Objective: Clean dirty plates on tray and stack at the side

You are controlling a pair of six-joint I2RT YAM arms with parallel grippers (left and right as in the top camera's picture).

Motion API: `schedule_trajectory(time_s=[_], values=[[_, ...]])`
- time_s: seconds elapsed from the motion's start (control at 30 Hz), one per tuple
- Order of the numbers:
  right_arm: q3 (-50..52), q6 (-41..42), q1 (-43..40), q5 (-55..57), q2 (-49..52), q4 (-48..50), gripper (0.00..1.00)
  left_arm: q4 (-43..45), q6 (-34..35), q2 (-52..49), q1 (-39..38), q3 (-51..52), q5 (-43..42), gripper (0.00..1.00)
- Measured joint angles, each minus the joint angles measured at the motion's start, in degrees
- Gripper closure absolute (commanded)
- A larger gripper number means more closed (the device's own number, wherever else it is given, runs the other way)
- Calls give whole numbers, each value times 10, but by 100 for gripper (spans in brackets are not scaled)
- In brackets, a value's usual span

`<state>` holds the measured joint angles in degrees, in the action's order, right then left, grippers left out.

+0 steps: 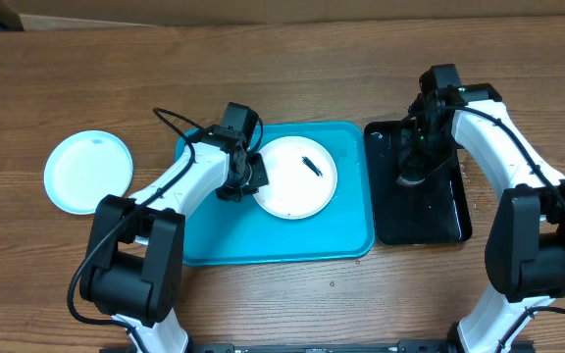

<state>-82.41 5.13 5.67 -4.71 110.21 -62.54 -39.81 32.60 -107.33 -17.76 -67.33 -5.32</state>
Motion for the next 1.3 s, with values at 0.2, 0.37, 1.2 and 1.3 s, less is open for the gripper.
schedule_trajectory(time_s=[0.2, 0.37, 1.2, 1.3], values=[[0, -3, 0, -4, 0, 0, 95, -14, -15, 0, 3, 0, -3, 70], [0, -5, 0, -5, 0, 0, 96, -20, -16, 0, 3, 0, -14, 96], [-39, -6, 23, 58, 0, -75, 96, -5, -28, -1, 3, 0, -19, 90], [-77, -6, 23, 58, 0, -94, 96, -5, -28, -1, 3, 0, -22, 94]])
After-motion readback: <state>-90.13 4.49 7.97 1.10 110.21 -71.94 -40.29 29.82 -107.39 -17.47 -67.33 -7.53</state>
